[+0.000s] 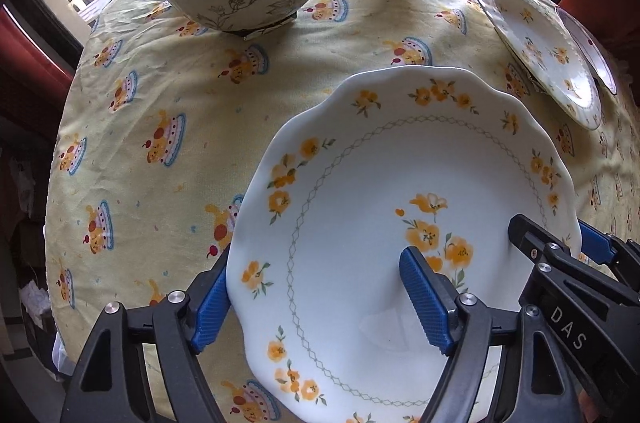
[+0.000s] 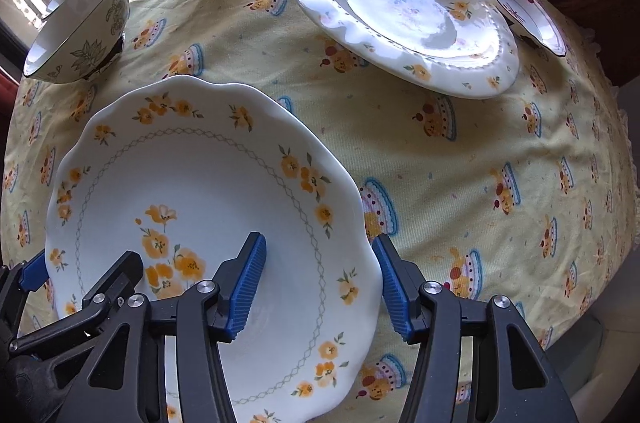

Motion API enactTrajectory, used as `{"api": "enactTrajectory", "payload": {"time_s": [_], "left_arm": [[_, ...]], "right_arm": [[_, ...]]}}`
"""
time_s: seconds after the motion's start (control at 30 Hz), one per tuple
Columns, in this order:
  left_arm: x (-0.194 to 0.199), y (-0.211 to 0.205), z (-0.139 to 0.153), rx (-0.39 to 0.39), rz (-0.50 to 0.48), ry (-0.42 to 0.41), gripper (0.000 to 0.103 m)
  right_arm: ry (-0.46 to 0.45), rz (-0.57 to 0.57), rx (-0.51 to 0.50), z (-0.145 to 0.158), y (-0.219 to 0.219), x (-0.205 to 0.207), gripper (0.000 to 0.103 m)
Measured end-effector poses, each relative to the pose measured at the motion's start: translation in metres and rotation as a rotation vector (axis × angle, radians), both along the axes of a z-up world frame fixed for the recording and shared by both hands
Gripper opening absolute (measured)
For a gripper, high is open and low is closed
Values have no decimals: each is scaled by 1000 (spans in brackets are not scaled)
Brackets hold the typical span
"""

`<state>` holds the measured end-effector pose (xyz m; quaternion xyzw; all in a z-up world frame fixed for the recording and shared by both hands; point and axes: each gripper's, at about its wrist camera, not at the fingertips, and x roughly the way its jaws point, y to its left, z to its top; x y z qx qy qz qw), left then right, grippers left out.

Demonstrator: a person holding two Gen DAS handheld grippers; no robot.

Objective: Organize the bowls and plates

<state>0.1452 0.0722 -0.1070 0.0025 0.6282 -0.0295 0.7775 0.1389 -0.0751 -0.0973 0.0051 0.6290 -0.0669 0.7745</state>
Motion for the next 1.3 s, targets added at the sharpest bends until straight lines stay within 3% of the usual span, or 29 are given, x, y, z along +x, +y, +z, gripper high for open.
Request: {"api": "enactTrajectory", "payload": {"time_s": [0.3, 0.47, 0.63, 0.77, 1.13, 1.3], "left_arm": [[-2, 8, 11, -38, 36, 0, 83], [-3, 7, 35, -23, 4, -40, 90], [1, 11, 62, -59, 7, -75, 93], [4, 5, 89, -22, -54, -159, 98], [22, -18, 115, -53, -51, -236, 98], [37, -42, 116, -59, -23, -246, 95]], "right_arm": [[-45, 6, 8, 16, -1, -4, 60], [-83, -4, 20, 33, -4, -6, 63], [-135, -30, 34, 63, -7, -9, 70], [-184, -39, 18, 87, -11, -9, 75], [-294, -22, 12, 125, -38, -1, 75], [-337, 22, 103, 128, -64, 14, 75]]}}
